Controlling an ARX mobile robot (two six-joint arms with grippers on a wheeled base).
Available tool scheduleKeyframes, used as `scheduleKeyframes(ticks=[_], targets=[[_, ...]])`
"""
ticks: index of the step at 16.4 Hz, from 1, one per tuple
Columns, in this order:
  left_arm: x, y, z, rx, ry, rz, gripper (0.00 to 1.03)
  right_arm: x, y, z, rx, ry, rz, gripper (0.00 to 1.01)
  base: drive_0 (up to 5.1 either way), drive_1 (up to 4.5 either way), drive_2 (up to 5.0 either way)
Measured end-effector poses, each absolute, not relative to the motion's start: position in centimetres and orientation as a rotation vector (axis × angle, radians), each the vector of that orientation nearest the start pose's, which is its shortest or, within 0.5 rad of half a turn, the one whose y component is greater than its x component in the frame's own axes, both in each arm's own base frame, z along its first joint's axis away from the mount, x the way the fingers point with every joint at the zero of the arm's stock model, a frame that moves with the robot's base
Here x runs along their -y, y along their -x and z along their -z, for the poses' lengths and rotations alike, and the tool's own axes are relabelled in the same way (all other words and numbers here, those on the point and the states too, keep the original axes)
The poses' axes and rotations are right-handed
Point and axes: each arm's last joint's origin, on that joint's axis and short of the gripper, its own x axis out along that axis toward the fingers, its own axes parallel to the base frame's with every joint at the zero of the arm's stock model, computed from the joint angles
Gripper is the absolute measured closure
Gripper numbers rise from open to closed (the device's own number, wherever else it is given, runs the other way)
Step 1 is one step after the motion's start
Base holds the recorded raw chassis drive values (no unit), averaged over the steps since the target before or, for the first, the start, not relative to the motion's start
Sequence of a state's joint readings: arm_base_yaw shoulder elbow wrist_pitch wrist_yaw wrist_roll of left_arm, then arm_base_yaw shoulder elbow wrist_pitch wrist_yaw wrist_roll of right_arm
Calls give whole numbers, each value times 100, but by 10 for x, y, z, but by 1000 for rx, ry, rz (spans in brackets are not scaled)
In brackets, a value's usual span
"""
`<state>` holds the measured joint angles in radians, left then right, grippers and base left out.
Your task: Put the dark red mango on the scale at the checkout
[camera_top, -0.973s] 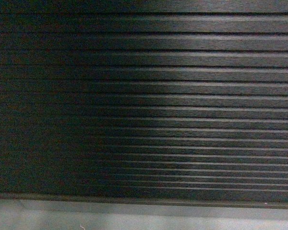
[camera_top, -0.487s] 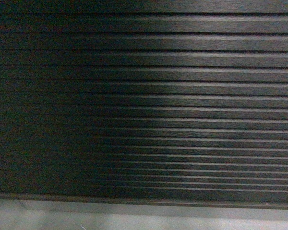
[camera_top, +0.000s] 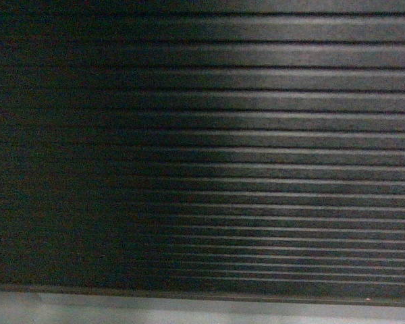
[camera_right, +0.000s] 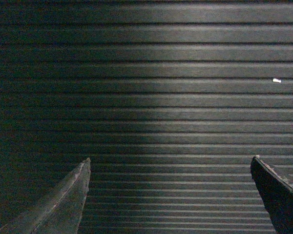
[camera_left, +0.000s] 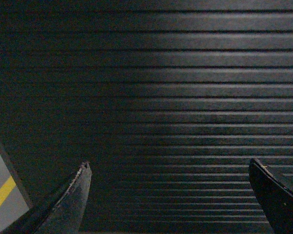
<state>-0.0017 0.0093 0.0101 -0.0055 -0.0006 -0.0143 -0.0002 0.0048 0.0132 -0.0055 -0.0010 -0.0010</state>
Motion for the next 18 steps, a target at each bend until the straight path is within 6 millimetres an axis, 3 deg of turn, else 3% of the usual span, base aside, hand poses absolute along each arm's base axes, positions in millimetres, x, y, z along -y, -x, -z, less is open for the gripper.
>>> scheduleKeyframes(ticks=[18], targets=[[0, -98, -166, -3, 10, 0, 5, 0, -97, -167, 5, 1, -1, 3, 0, 0, 0]])
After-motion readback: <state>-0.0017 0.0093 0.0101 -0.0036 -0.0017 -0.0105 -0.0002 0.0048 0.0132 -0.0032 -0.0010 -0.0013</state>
